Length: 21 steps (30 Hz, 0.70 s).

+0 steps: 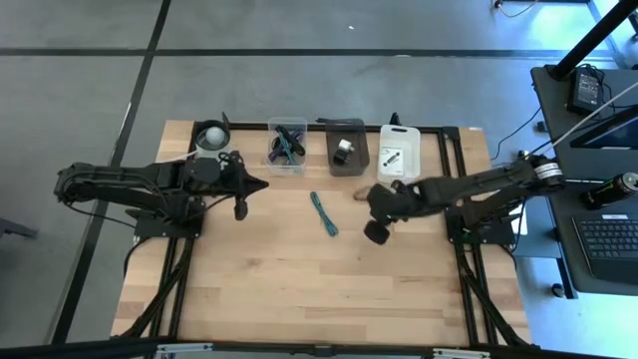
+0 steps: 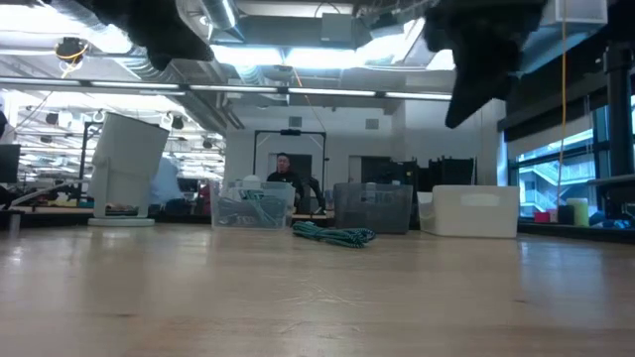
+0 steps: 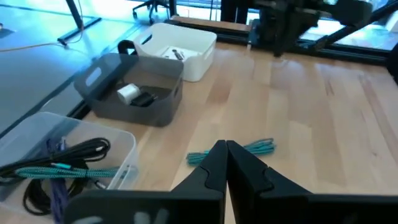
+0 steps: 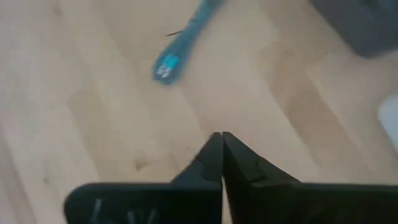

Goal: Pick and place items into bin
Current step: Put the light blue charger cable into the transparent bin

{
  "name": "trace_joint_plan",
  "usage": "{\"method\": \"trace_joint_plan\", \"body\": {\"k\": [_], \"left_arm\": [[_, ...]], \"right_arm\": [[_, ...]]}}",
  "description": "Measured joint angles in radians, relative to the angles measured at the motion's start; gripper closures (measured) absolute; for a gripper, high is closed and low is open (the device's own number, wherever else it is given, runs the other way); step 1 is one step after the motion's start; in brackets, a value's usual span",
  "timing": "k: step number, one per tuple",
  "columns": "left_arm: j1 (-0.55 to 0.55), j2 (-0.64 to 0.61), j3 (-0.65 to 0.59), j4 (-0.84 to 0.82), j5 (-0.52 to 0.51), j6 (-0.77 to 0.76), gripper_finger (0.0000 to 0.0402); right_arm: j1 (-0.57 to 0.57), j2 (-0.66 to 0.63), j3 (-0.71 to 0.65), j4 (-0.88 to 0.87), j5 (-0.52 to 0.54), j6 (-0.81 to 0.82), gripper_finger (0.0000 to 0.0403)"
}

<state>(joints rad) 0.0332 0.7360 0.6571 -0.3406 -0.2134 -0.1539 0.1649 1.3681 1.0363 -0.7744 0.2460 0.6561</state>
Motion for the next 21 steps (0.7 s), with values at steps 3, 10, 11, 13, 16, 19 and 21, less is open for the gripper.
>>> {"method": "trace_joint_plan", "body": {"k": [3,10,11,13,16,19,21], "left_arm": [[-0.008,0.041,0.001,0.068,-0.002,0.0,0.0399],[-0.039,0.159,0.001,0.228,-0.002,0.044,0.0399],[-0.039,0.176,0.001,0.259,-0.004,0.045,0.0399],[-0.039,0.202,0.001,0.288,-0.005,0.045,0.0399],[-0.039,0.239,0.001,0.329,-0.025,0.045,0.0401],[-0.038,0.262,0.001,0.352,-0.056,0.028,0.0399],[-0.038,0.267,0.001,0.349,-0.058,0.003,0.0399]], "right_arm": [[0.04,-0.085,-0.142,0.168,-0.003,-0.009,0.0401],[0.017,-0.345,-0.529,0.708,-0.131,-0.189,0.0402],[-0.004,-0.379,-0.569,0.77,-0.162,-0.236,0.0402],[-0.048,-0.44,-0.638,0.862,-0.226,-0.307,0.0402],[-0.101,-0.536,-0.721,0.924,-0.274,-0.372,0.0403],[-0.122,-0.644,-0.788,0.937,-0.274,-0.388,0.0403],[-0.126,-0.714,-0.829,0.936,-0.274,-0.399,0.0403]]}}
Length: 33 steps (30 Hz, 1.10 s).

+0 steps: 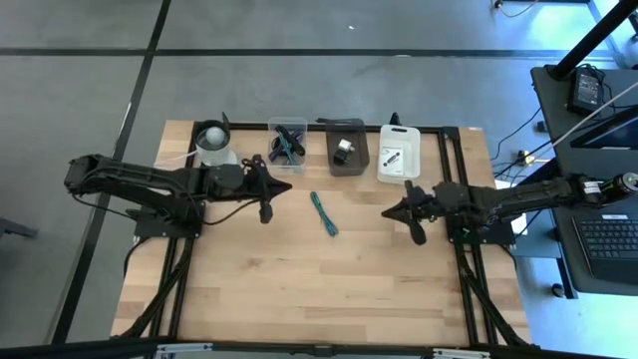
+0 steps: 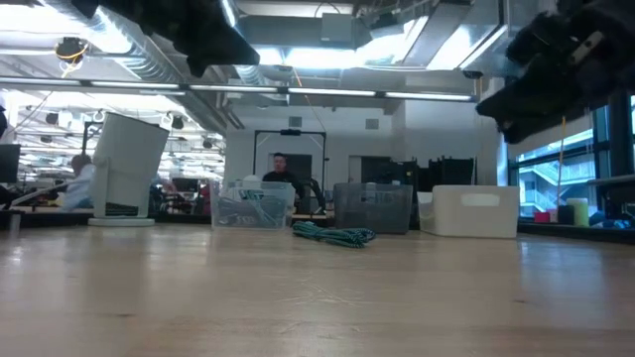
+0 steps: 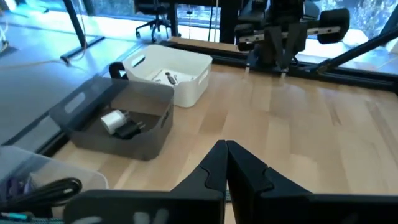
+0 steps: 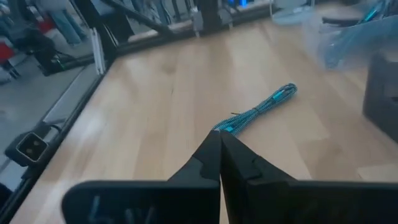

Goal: Pick and place items into bin
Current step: Put the light blue charger cable into the transparent bin

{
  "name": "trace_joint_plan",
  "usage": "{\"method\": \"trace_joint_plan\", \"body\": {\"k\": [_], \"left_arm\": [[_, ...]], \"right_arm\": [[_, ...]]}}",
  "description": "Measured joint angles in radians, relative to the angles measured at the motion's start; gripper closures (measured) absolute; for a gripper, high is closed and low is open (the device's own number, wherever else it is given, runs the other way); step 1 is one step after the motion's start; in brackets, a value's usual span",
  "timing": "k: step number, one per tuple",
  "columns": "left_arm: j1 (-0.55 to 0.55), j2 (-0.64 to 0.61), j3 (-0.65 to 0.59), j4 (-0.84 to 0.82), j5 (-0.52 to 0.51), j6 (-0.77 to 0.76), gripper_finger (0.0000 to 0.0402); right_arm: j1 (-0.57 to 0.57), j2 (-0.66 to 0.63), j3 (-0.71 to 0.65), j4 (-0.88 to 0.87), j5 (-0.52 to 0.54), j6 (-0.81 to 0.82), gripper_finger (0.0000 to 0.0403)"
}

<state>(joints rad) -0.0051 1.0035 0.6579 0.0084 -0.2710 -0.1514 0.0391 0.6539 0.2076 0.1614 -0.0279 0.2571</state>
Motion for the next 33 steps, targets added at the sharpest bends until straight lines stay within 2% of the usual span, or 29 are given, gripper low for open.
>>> {"method": "trace_joint_plan", "body": {"k": [10,14,19,27,33], "left_arm": [[0.0,0.006,0.0,0.011,0.023,-0.18,0.04],[-0.015,0.086,0.055,-0.049,0.022,-0.24,0.0401],[-0.046,0.3,0.273,-0.237,0.037,-0.094,0.04],[-0.034,0.655,0.674,-0.517,0.028,0.222,0.0395],[0.001,0.86,0.873,-0.681,0.062,0.496,0.0355]], "right_arm": [[0.0,-0.363,-0.148,0.033,0.007,-0.01,0.0403],[0.0,-0.482,-0.19,0.029,0.008,-0.012,0.0403],[0.0,-0.566,-0.201,-0.047,0.008,-0.008,0.0403],[0.0,-0.578,-0.201,-0.086,0.008,-0.002,0.0386],[0.0,-0.578,-0.201,-0.086,0.008,0.003,0.0381]]}}
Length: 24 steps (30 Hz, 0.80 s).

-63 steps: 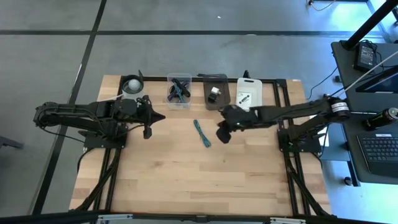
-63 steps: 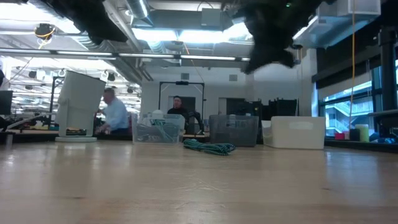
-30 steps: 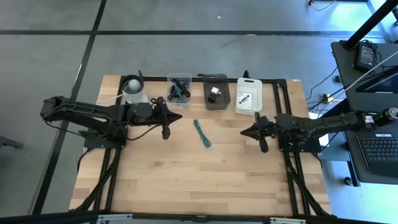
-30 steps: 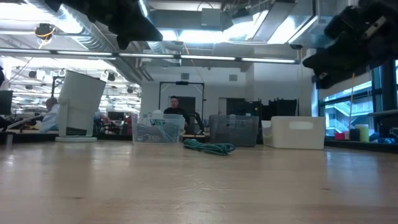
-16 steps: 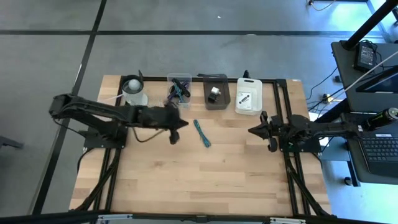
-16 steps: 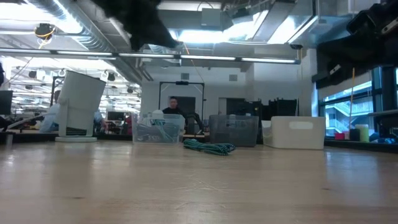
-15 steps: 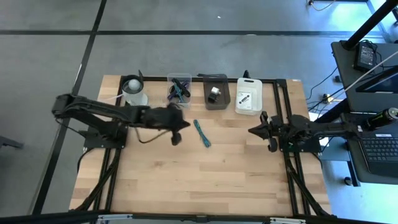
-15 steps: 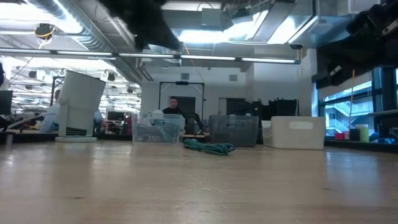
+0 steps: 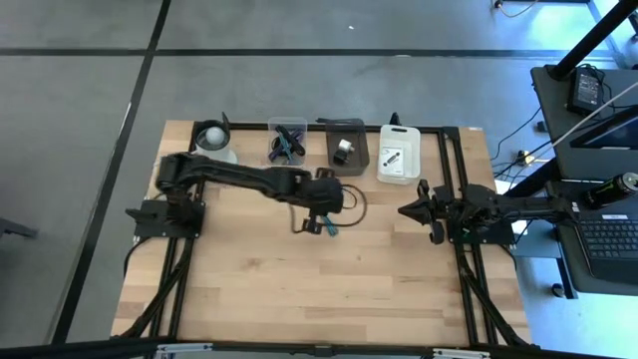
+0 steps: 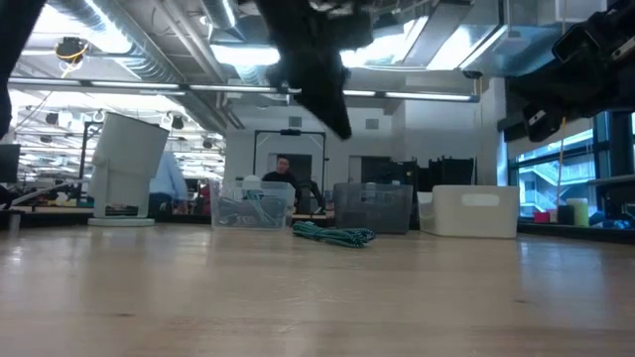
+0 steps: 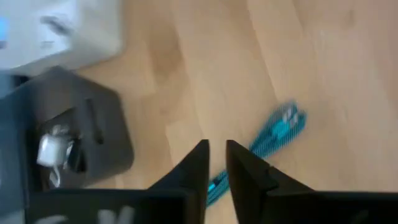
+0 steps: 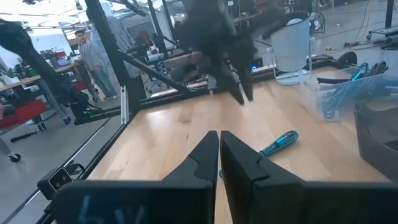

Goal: Pick and place items into bin
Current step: Put the light blue charger cable into the transparent bin

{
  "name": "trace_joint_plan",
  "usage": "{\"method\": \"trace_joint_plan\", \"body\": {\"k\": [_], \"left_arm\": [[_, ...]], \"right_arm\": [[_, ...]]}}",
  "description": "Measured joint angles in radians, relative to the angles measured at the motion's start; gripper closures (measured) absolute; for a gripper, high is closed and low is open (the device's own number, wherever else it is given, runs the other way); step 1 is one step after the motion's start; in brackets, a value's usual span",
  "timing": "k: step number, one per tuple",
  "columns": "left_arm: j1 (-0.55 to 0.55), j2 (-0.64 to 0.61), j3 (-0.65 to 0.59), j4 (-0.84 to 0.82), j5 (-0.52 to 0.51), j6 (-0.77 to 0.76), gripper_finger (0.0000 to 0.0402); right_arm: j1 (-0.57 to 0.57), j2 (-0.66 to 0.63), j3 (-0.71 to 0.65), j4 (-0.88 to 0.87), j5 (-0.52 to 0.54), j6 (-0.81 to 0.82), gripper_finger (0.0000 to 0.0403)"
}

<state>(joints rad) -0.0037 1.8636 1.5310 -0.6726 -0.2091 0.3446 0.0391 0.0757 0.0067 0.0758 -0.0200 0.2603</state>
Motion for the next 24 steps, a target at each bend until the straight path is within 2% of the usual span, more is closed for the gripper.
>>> {"method": "trace_joint_plan", "body": {"k": [5,11,16,24], "left_arm": [[0.026,0.116,0.086,-0.13,0.023,0.211,0.0291],[0.06,0.204,0.093,-0.14,0.031,0.399,0.0236],[0.091,0.257,0.093,-0.153,0.126,0.517,0.0232],[0.107,0.316,0.095,-0.21,0.174,0.632,0.026]], "right_arm": [[0.0,0.0,0.0,0.001,0.0,0.023,0.038],[0.0,0.0,0.0,0.001,0.0,0.023,0.038],[0.0,0.0,0.0,0.0,0.0,0.023,0.038],[0.0,0.0,0.0,0.001,0.0,0.024,0.038]]}}
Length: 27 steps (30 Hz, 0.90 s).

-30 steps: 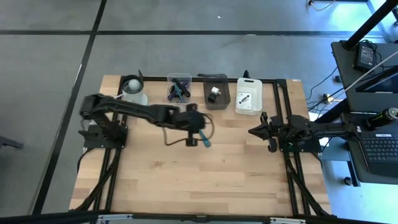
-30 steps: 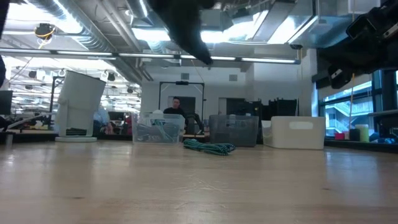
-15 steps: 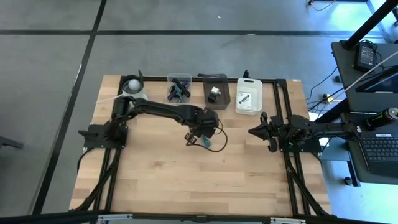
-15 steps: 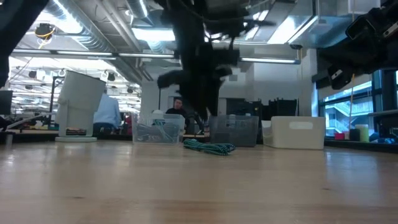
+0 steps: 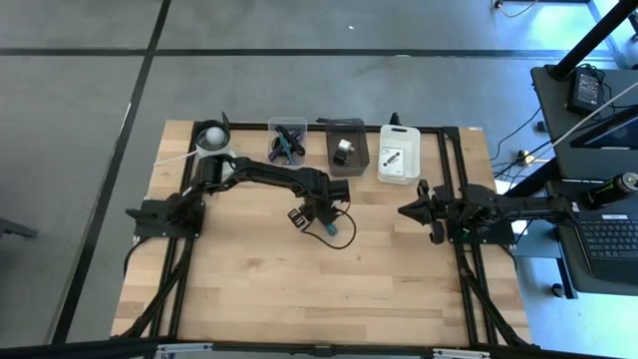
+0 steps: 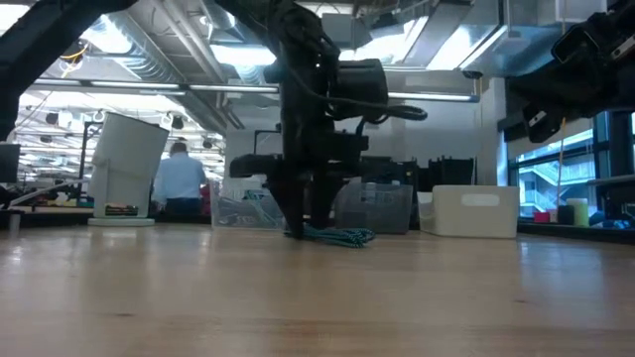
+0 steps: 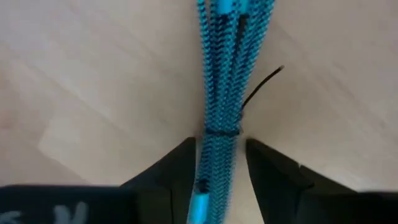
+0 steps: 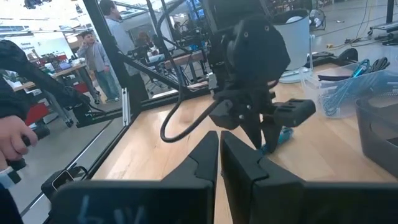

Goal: Pick and place items into bin
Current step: Put the light blue charger cable into the transparent bin

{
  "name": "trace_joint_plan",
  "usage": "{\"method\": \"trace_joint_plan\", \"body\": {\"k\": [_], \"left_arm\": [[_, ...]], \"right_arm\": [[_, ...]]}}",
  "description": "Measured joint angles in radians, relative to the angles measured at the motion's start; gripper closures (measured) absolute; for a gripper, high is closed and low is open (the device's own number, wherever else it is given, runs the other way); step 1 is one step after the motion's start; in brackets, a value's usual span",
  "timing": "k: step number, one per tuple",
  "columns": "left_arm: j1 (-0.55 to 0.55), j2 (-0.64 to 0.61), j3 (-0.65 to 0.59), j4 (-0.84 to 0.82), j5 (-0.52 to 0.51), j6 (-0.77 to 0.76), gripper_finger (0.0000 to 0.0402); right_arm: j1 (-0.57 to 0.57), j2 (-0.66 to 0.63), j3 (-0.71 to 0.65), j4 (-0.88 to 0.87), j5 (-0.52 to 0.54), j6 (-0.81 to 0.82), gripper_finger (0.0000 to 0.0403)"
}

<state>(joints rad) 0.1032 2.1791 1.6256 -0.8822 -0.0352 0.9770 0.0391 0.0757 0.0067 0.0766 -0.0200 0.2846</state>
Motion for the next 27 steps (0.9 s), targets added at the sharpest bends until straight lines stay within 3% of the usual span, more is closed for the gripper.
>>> {"method": "trace_joint_plan", "body": {"k": [3,8,13,16,19,23,27], "left_arm": [[0.0,0.001,0.0,-0.012,-0.004,0.002,0.0291],[0.009,-0.006,-0.001,-0.028,-0.007,-0.005,0.0383],[0.034,-0.073,-0.004,-0.055,0.004,-0.165,0.0389],[0.058,-0.172,-0.004,-0.062,0.069,-0.293,0.0389],[0.101,-0.291,-0.004,-0.05,0.061,-0.469,0.039],[0.217,-0.434,-0.003,-0.056,-0.003,-0.675,0.039],[0.383,-0.523,-0.003,-0.11,-0.016,-0.725,0.039]], "right_arm": [[0.0,0.0,0.0,0.0,0.0,-0.001,0.038],[0.0,0.0,0.0,0.0,0.0,-0.001,0.038],[0.0,0.0,0.0,0.0,0.0,-0.002,0.038],[0.0,0.0,0.0,-0.001,0.0,0.0,0.0379],[0.0,0.0,0.0,0.0,0.0,0.0,0.0379],[0.0,0.0,0.0,-0.001,0.0,-0.001,0.0379],[0.0,0.0,0.0,-0.001,0.0,-0.001,0.0379]]}}
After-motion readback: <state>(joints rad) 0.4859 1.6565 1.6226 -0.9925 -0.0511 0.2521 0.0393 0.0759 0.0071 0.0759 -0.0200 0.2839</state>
